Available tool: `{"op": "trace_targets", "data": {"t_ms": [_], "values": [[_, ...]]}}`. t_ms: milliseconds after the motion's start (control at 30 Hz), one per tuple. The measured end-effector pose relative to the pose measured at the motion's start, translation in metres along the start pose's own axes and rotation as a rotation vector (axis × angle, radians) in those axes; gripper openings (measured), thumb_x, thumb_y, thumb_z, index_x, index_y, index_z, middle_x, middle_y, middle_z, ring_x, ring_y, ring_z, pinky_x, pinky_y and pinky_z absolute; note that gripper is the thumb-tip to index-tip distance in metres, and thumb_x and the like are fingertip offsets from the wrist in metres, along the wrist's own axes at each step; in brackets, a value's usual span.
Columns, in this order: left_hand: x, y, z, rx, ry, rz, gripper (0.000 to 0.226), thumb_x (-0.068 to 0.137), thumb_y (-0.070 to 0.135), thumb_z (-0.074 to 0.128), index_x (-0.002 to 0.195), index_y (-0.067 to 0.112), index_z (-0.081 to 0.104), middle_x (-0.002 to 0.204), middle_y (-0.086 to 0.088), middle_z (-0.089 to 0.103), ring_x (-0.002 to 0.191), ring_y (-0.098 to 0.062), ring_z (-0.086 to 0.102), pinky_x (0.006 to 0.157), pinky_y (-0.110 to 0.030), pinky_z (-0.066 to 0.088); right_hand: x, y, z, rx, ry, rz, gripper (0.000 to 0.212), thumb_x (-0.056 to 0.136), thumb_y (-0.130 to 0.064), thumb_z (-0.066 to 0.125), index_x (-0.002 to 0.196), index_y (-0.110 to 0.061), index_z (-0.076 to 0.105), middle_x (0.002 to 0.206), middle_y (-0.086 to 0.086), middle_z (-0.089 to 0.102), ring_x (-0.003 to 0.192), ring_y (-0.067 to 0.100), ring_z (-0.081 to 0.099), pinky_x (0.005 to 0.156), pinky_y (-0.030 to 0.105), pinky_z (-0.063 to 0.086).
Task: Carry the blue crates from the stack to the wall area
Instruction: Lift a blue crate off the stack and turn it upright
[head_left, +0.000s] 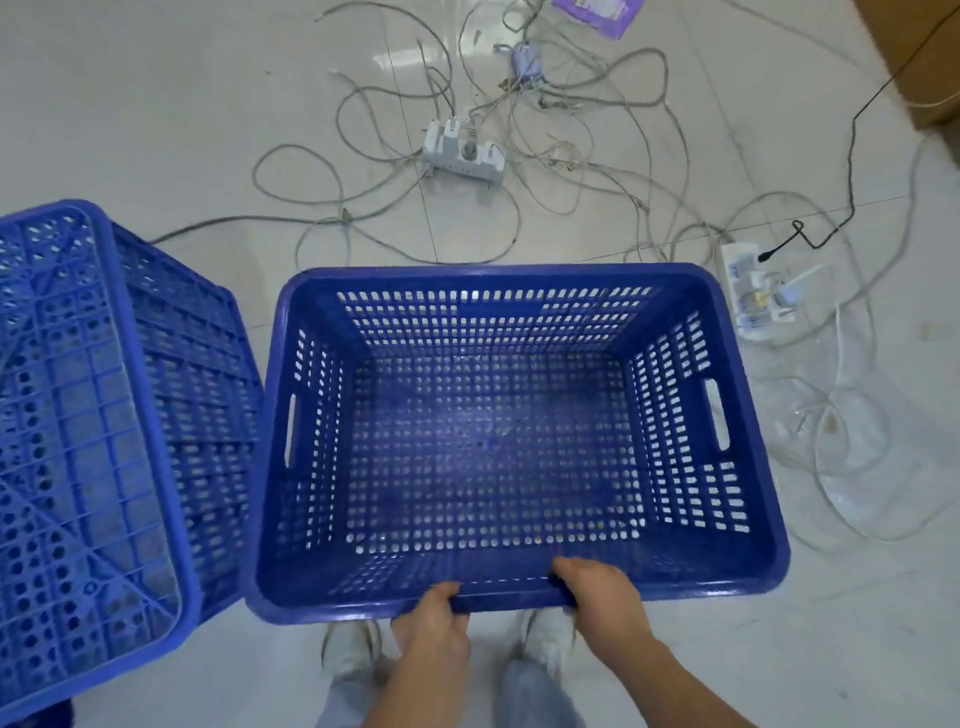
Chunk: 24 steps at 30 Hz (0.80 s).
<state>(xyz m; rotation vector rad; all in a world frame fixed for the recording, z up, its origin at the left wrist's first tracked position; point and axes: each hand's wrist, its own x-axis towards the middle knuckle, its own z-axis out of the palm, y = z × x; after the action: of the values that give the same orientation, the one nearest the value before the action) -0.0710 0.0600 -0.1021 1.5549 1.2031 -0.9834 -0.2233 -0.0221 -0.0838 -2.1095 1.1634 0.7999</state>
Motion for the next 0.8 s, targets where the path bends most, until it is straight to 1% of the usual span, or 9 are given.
{"op": "trace_targets", "data": {"t_ms": [100,200,333,400,500,600,667,733,800], "values": [[0.009,-0.006,-0.001,-0.032,0.031,0.003,0.044,0.085,-0.016,0.049,0.126,-0.001,0.051,0.121,-0.017,0.059,0.091,-0.026,0.058,0.039,-0.024,0.053,0.004,-0.004,0.002,-0.003,-0.095,0.038,0.029,0.085,-0.002,0.048,0.111,-0.015,0.054,0.113,0.005,0.064,0.086,0.026,0.049,0.069,0.03,0.031],[0.012,0.001,-0.007,0.015,0.061,0.003,0.041,0.09,-0.013,0.045,0.129,0.001,0.049,0.108,-0.014,0.056,0.095,-0.029,0.055,0.063,-0.028,0.058,0.007,-0.014,0.012,-0.031,-0.152,0.05,0.027,0.087,0.0,0.046,0.109,-0.013,0.053,0.099,0.006,0.06,0.082,0.026,0.046,0.07,0.03,0.033],[0.024,0.025,-0.031,0.096,0.032,-0.065,0.037,0.094,-0.007,0.038,0.127,0.006,0.049,0.083,-0.012,0.054,0.07,-0.026,0.052,0.051,-0.033,0.057,0.013,-0.029,0.022,-0.033,-0.289,0.08,0.029,0.089,0.0,0.045,0.114,-0.013,0.05,0.102,0.009,0.054,0.101,0.029,0.057,0.078,0.033,0.039],[0.026,0.046,-0.041,0.198,0.095,-0.042,0.044,0.092,-0.001,0.043,0.135,0.006,0.045,0.095,-0.012,0.058,0.075,-0.027,0.056,0.055,-0.037,0.057,0.017,-0.032,0.018,-0.007,-0.359,0.05,0.028,0.088,-0.008,0.052,0.115,-0.015,0.05,0.115,0.008,0.057,0.106,0.028,0.057,0.078,0.032,0.037],[0.015,0.087,-0.046,0.649,0.365,0.249,0.051,0.089,0.01,0.055,0.136,-0.004,0.041,0.133,-0.024,0.05,0.117,-0.041,0.053,0.091,-0.048,0.046,0.027,-0.019,-0.002,0.178,-0.42,0.047,0.035,0.09,-0.03,0.056,0.119,-0.011,0.057,0.121,0.007,0.06,0.112,0.028,0.057,0.079,0.033,0.042],[-0.002,0.132,-0.038,1.133,0.487,0.715,0.064,0.083,0.012,0.063,0.134,-0.014,0.033,0.14,-0.033,0.035,0.13,-0.045,0.035,0.103,-0.054,0.034,0.042,0.008,-0.038,0.223,-0.199,0.11,0.021,0.097,-0.028,0.045,0.103,-0.01,0.056,0.1,0.006,0.057,0.099,0.03,0.059,0.073,0.035,0.047],[0.001,0.163,-0.028,1.333,0.424,0.979,0.068,0.08,0.009,0.066,0.134,-0.015,0.032,0.141,-0.033,0.032,0.131,-0.047,0.032,0.103,-0.058,0.032,0.053,0.031,-0.063,0.178,0.066,0.189,0.021,0.098,-0.021,0.041,0.107,-0.008,0.055,0.11,0.009,0.054,0.097,0.028,0.056,0.079,0.037,0.048],[0.007,0.197,-0.015,1.478,0.404,1.084,0.075,0.082,0.012,0.066,0.142,-0.011,0.027,0.15,-0.029,0.027,0.138,-0.045,0.026,0.108,-0.056,0.028,0.061,0.053,-0.086,0.168,0.262,0.292,0.029,0.095,-0.015,0.043,0.12,-0.005,0.051,0.125,0.011,0.048,0.11,0.028,0.051,0.085,0.039,0.046],[0.013,0.223,-0.001,1.58,0.399,1.062,0.08,0.084,0.02,0.065,0.146,-0.007,0.022,0.155,-0.025,0.022,0.143,-0.04,0.021,0.113,-0.051,0.024,0.068,0.073,-0.102,0.186,0.391,0.412,0.037,0.091,-0.012,0.047,0.127,-0.001,0.045,0.134,0.014,0.042,0.12,0.031,0.043,0.089,0.042,0.044]]}}
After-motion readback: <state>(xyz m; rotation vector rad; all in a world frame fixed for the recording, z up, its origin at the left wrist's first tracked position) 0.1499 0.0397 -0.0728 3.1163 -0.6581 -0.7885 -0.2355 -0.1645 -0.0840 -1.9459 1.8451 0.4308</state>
